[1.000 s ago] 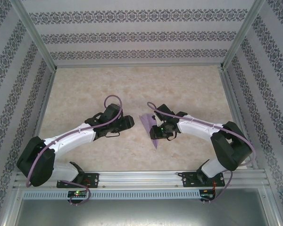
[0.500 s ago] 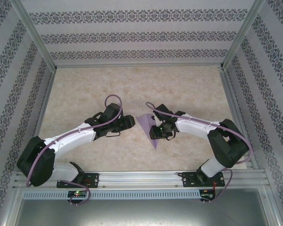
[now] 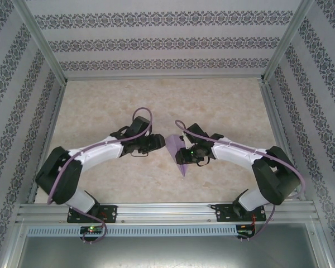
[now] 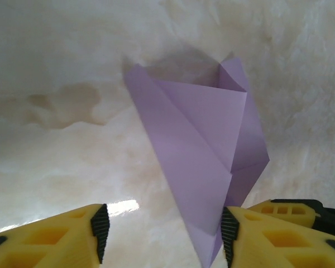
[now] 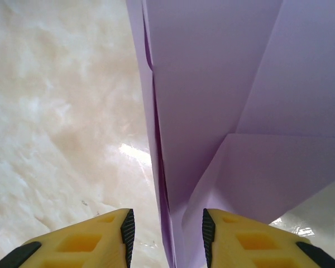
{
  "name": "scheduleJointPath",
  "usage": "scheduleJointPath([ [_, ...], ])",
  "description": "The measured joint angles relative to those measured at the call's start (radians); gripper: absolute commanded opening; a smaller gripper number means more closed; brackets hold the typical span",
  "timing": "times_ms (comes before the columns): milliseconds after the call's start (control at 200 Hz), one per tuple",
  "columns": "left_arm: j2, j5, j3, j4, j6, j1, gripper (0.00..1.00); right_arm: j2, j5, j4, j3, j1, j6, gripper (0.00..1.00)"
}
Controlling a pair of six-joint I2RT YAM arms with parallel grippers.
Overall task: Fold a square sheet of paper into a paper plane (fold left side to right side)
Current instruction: Hold the paper plane at the center of the table.
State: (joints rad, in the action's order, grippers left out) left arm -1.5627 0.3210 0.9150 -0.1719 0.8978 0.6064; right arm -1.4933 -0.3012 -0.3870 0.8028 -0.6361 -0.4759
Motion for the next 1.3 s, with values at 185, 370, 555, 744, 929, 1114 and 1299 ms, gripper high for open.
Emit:
scheduleJointPath([
  [185, -0.129, 0.097, 0.107, 0.003, 0.040, 0.004, 0.59, 0.071, -0.030, 0.045, -0.056, 0.064, -0.026, 0.45],
  [370, -0.186, 0.097, 0.224, -0.076, 0.072, 0.042, 0.61, 0.182, -0.052, 0.066, -0.104, 0.151, -0.048, 0.47],
  [555, -0.208, 0.074, 0.255, -0.145, 0.101, 0.093, 0.56, 0.209, -0.076, 0.085, -0.106, 0.174, -0.049, 0.47],
  [744, -0.208, 0.045, 0.228, -0.181, 0.130, 0.100, 0.55, 0.208, -0.090, 0.086, -0.106, 0.174, -0.048, 0.48],
  [929, -0.224, 0.044, 0.231, -0.184, 0.132, 0.100, 0.56, 0.201, -0.090, 0.085, -0.106, 0.161, -0.048, 0.48],
  [1114, -0.253, 0.044, 0.238, -0.183, 0.132, 0.100, 0.54, 0.192, -0.090, 0.085, -0.106, 0.147, -0.048, 0.48],
  [1299, -0.261, 0.044, 0.238, -0.179, 0.136, 0.100, 0.50, 0.189, -0.090, 0.085, -0.106, 0.147, -0.048, 0.48],
])
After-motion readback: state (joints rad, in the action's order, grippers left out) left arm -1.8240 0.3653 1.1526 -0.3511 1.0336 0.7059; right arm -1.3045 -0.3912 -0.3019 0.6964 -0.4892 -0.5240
